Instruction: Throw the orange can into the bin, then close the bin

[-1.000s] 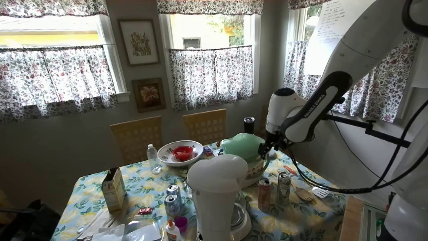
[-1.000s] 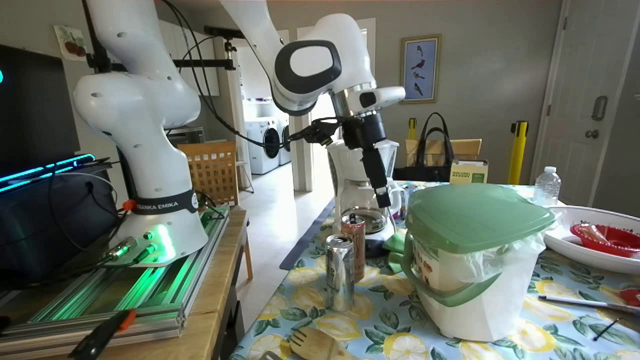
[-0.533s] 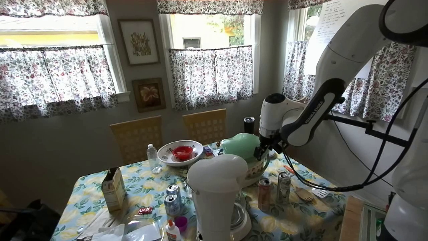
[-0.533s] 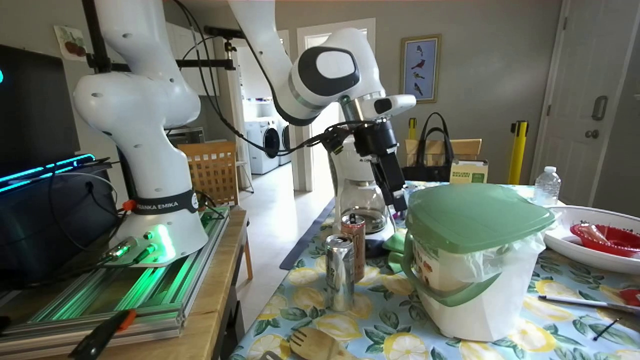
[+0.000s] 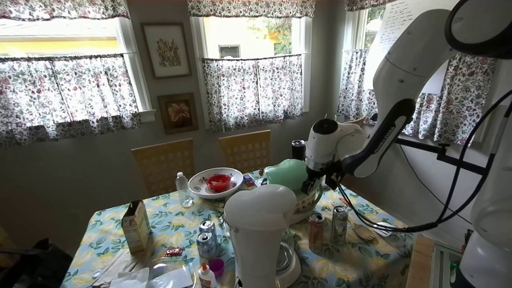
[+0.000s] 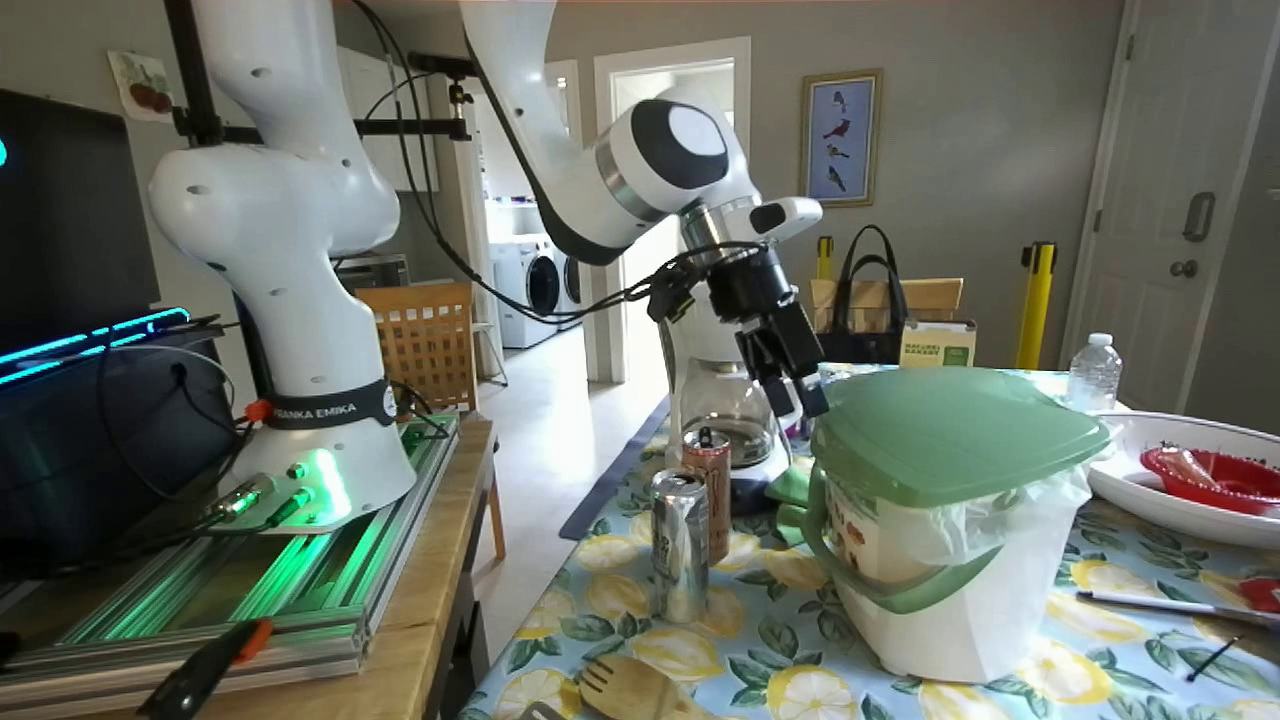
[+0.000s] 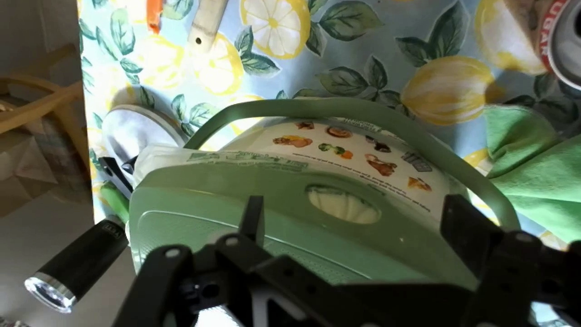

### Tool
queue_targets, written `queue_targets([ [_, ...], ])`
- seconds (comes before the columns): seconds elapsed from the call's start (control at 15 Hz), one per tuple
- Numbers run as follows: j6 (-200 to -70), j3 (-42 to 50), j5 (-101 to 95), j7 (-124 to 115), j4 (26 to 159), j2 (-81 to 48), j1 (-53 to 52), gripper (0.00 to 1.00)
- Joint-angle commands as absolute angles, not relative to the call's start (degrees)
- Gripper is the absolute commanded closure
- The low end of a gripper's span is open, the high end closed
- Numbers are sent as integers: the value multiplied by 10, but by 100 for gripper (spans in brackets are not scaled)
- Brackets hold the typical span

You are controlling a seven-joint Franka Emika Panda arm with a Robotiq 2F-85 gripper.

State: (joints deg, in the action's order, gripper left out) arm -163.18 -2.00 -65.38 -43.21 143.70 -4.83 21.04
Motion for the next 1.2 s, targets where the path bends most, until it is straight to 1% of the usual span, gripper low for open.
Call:
queue_targets([
  [0.0,-1624,-17,-752,-509,1410,-72,199,0],
  [0.27,-1613,-19,-827,-566,1399,-90,195,0],
  [1.13,-1591,-23,-982,-714,1366,-123,191,0],
])
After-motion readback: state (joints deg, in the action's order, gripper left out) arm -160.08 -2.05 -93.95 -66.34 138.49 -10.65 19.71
